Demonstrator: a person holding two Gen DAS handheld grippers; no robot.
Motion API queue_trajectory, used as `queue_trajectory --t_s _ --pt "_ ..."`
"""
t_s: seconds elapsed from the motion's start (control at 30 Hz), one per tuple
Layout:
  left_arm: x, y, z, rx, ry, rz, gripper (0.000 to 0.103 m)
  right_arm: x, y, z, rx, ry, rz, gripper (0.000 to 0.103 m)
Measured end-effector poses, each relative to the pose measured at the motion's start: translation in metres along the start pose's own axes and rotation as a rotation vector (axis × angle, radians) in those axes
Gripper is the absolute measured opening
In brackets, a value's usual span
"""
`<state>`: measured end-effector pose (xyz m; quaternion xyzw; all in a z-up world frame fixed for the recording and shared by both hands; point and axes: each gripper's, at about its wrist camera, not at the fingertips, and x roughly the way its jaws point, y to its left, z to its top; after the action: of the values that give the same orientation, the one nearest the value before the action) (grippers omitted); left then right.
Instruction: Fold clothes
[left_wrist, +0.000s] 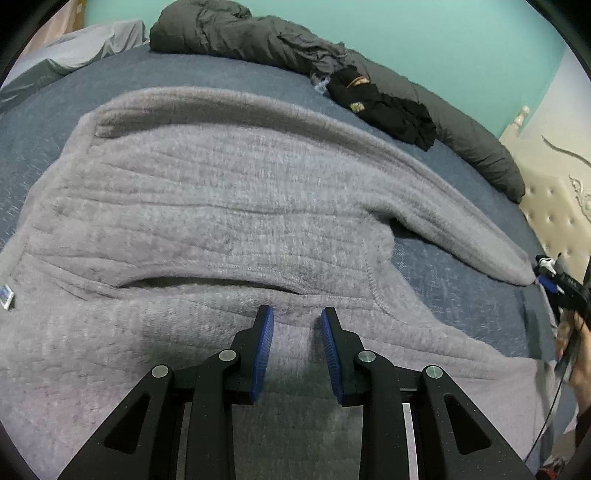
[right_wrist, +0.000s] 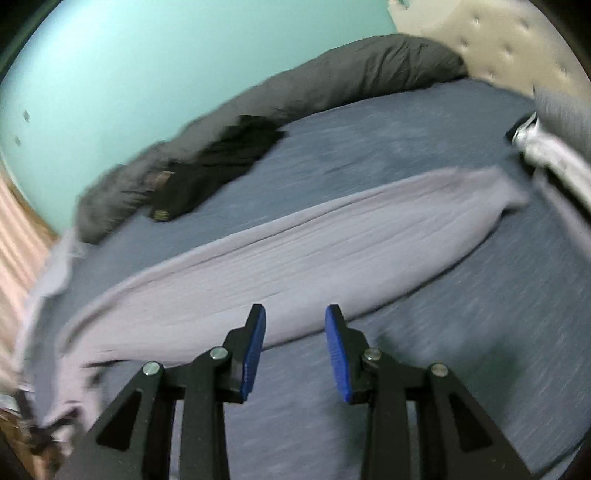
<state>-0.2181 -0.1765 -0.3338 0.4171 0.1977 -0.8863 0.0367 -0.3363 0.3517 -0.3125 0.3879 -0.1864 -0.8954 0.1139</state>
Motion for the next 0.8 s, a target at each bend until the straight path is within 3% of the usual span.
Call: queue_trajectory --t_s 0.1,0.2,0.33,0.43,0.6,0.8 --pt "-0.016 0.005 0.004 0.004 -0.032 0.004 0.029 -0.012 0.028 -0.028 0.050 0.028 0.148 0.044" --pt "-0.035 0.017 0.010 -0.023 -0.070 0.020 0.029 -0.023 0.052 -0.054 0.022 0.058 0.196 0.045" --pt "-0.046 0.038 0.030 -0.060 -0.075 0.042 0.029 -0.025 0.068 -0.078 -0.004 0.087 0.206 0.045" --pt "-0.040 0.046 0.058 -0.025 -0.049 0.095 0.029 -0.028 0.069 -0.089 -0.013 0.071 0.204 0.045" --pt "-0.008 0.068 0.112 -0.010 0.026 0.158 0.029 -0.022 0.060 -0.096 0.018 0.077 0.197 0.045" --pt "0.032 0.092 0.166 -0.023 0.056 0.225 0.029 -0.019 0.064 -0.101 -0.029 0.085 0.196 0.045"
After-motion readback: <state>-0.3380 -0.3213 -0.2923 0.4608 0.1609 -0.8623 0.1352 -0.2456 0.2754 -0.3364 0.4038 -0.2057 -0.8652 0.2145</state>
